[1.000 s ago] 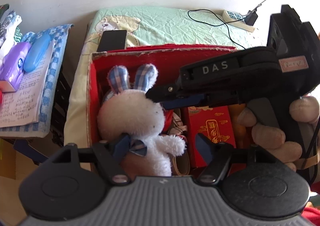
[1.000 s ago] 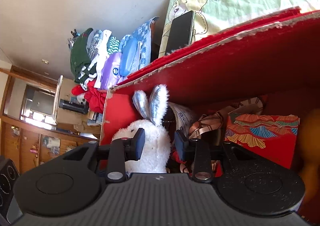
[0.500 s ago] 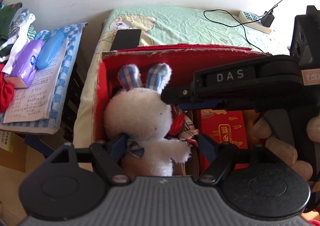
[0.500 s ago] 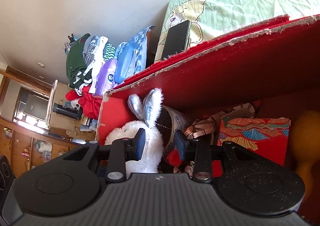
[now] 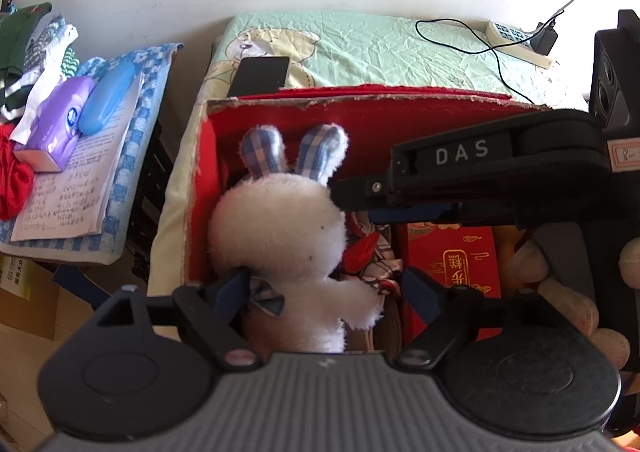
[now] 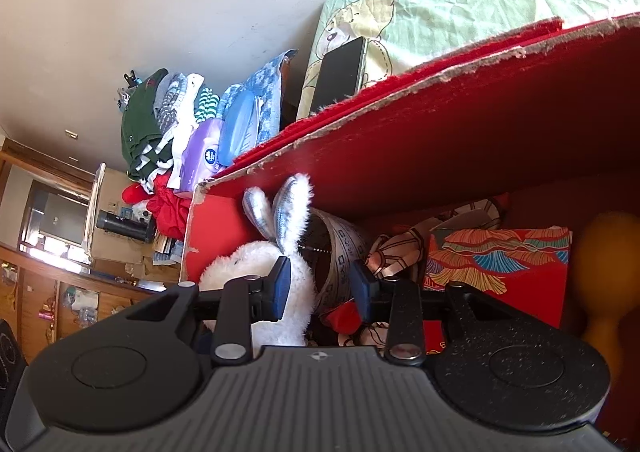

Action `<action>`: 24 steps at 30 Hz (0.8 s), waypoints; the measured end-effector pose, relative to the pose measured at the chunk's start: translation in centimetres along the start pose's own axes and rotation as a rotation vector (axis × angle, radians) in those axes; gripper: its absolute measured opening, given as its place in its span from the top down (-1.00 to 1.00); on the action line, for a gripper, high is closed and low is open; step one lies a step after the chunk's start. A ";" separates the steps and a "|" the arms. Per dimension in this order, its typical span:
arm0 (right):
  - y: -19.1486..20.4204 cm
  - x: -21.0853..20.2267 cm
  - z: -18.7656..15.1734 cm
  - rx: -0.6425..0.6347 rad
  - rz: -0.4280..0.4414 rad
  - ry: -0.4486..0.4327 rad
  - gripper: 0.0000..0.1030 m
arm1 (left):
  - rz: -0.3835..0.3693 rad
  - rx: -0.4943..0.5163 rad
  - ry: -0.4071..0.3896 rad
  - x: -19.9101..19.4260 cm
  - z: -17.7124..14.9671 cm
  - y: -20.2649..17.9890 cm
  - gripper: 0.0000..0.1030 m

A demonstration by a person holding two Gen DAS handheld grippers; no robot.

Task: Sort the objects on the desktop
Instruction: 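Lower the white bunny into the red box and open the right tool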

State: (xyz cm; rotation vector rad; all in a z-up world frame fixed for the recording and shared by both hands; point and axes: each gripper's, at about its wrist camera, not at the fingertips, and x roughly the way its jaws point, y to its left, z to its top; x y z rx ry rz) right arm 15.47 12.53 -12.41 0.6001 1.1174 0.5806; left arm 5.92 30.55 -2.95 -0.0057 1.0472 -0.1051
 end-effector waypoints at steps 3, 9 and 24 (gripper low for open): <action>0.3 0.1 0.0 -0.016 -0.008 0.001 0.28 | 0.005 0.001 0.000 0.0 0.0 -0.1 -0.68; 0.2 0.2 0.1 -0.021 -0.017 0.007 0.28 | 0.022 0.015 -0.001 0.3 0.0 -0.6 -0.77; 0.2 0.4 -0.1 -0.004 -0.072 0.014 0.29 | 0.040 0.059 0.016 0.5 0.0 -1.2 -0.80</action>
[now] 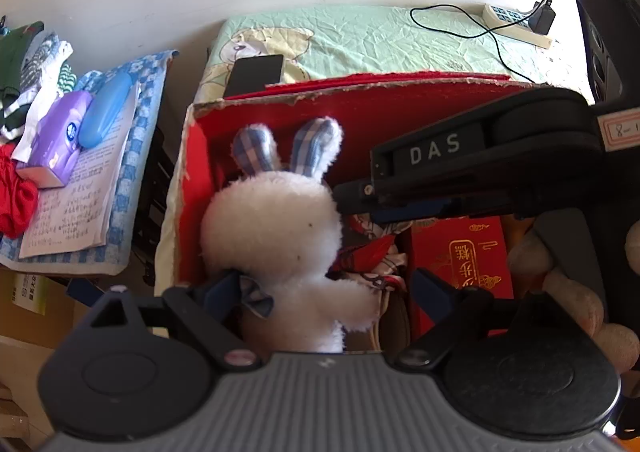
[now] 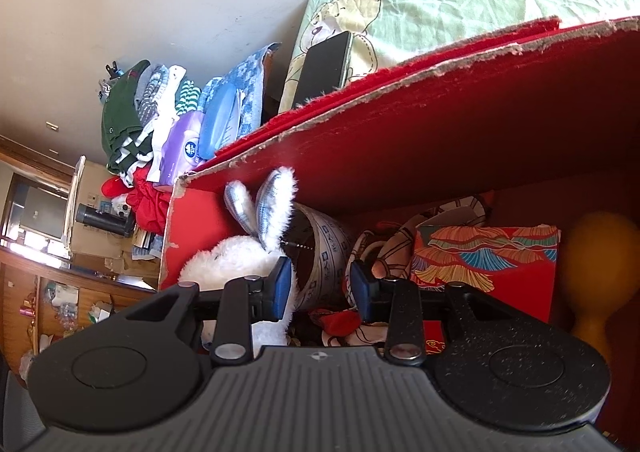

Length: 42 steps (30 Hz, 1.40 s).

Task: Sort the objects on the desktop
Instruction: 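Lower the white bunny into the red box and open the right tool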

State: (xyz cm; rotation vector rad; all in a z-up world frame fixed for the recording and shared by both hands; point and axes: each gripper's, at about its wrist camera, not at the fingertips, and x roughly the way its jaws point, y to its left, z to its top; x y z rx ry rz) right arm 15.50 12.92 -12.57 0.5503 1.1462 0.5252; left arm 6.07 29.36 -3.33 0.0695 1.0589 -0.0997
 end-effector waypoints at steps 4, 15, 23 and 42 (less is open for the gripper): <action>-0.1 0.0 0.0 0.015 0.000 -0.005 0.29 | -0.003 -0.007 0.002 -0.2 -0.1 0.1 -0.80; -0.3 -0.3 -0.2 0.034 -0.003 -0.022 0.29 | 0.006 -0.018 0.004 -0.6 -0.1 0.1 -0.85; -0.2 -0.5 -0.2 0.034 -0.027 -0.034 0.29 | 0.025 -0.027 -0.019 -2.0 0.0 0.1 -0.89; 0.9 -3.6 -1.3 -0.050 -0.041 -0.181 0.28 | 0.092 -0.014 -0.057 -3.0 -0.3 -0.6 -0.91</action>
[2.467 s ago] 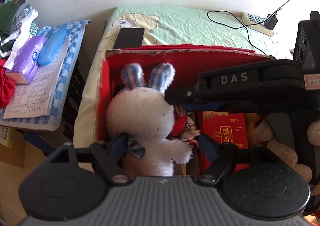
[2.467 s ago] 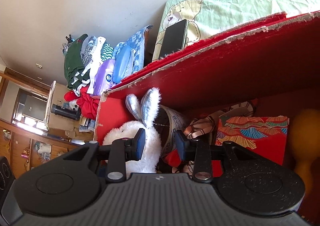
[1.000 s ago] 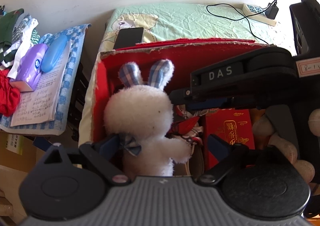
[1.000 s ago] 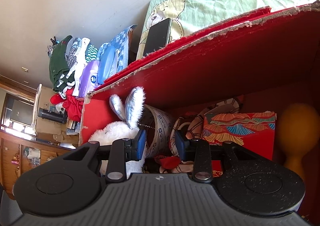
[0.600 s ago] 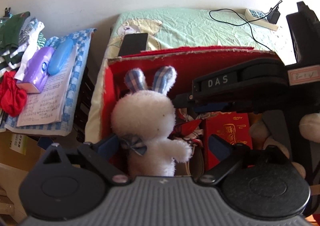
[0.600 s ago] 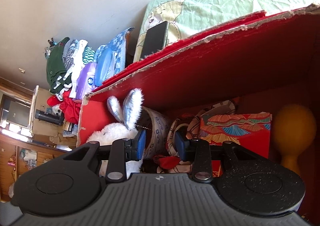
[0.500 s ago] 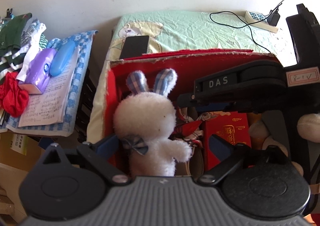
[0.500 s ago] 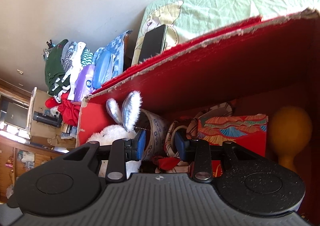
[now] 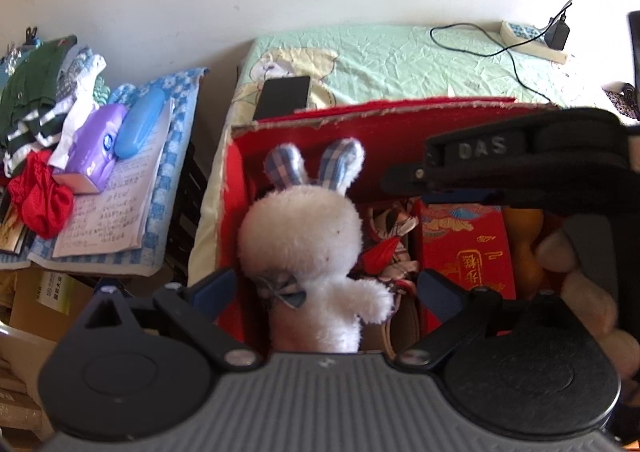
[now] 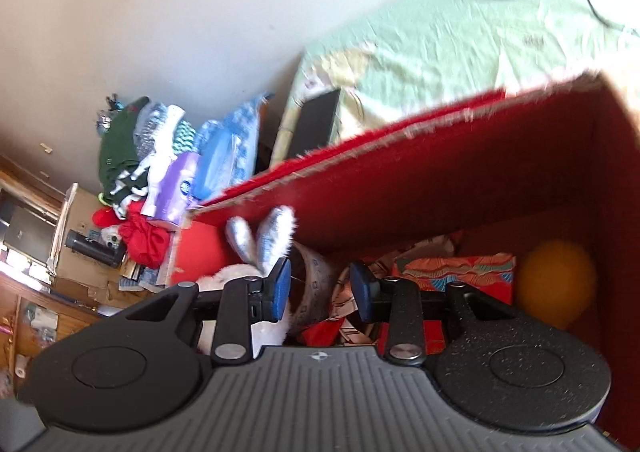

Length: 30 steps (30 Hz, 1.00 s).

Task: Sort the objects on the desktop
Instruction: 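Lower the white bunny into the red box and open the right tool, then move the right tool to the yellow-and-red tiger plush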

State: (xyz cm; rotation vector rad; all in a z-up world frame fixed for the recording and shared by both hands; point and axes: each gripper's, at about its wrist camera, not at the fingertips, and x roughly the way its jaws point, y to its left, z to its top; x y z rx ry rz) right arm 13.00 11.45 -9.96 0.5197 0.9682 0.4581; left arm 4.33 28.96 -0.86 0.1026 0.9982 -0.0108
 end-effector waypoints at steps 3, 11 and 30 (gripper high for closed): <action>0.0 -1.8 -0.2 -0.007 0.020 -0.038 0.28 | 0.011 -0.003 -0.008 -0.4 0.3 -0.3 -0.91; -0.9 -4.9 -1.5 0.008 0.095 -0.108 0.27 | 0.041 -0.021 -0.055 -2.4 0.2 -1.1 -0.91; -12.1 -19.0 -1.3 0.055 0.234 -0.281 0.25 | -0.230 0.039 -0.156 -7.6 0.6 -16.0 -0.85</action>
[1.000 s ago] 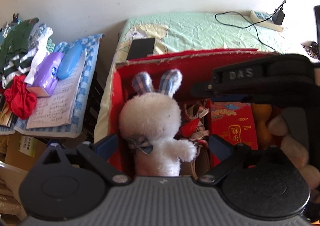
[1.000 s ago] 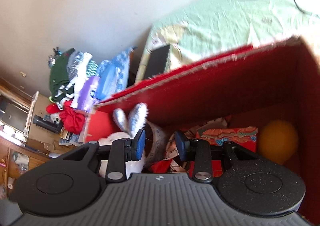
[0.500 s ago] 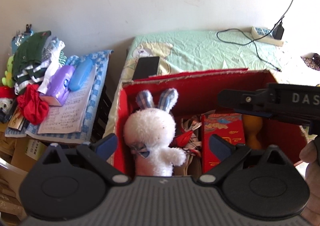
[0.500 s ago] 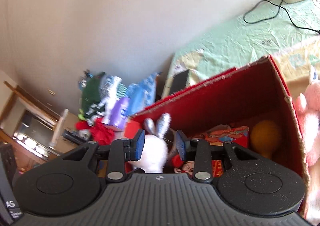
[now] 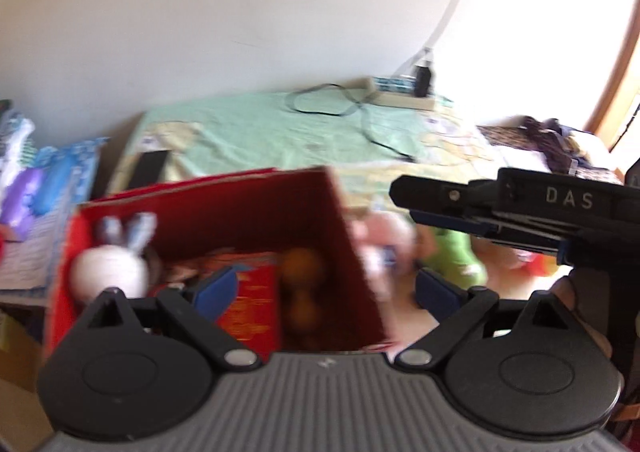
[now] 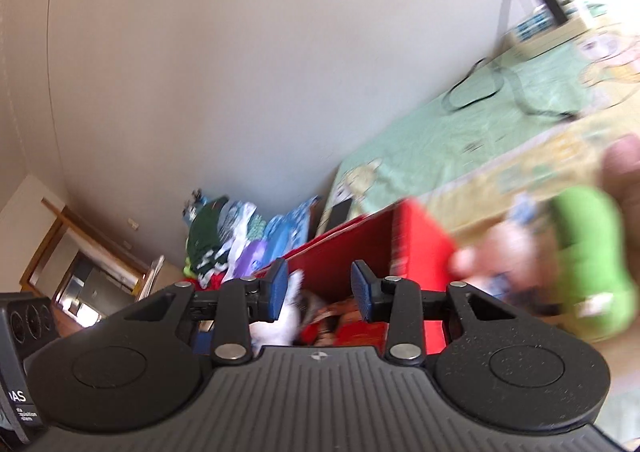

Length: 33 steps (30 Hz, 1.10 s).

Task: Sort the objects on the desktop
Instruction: 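Move the right tool to the yellow-and-red tiger plush, then grasp the yellow-and-red tiger plush with the right tool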

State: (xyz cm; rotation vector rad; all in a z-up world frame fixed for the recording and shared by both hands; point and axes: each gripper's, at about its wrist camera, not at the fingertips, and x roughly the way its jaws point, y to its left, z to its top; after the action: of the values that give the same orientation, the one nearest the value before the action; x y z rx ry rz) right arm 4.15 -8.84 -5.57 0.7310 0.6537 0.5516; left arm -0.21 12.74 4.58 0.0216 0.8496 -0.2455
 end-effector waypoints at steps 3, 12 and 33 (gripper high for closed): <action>-2.8 -3.7 1.3 0.011 -0.041 -0.042 0.24 | -0.081 0.017 0.027 1.9 0.4 -3.9 -0.82; -11.9 -14.2 4.5 0.076 -0.221 -0.173 0.14 | -0.319 0.043 0.118 7.9 1.2 -15.5 -0.78; -29.4 -14.1 8.6 0.245 -0.162 0.054 -0.08 | -0.289 -0.104 0.321 22.0 5.1 -24.0 -0.72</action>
State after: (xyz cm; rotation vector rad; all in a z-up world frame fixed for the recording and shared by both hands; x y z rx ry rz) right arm 7.48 -40.06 -17.88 0.8852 0.8322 0.3464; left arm 12.19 -15.72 -6.54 -0.1640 1.1854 -0.4769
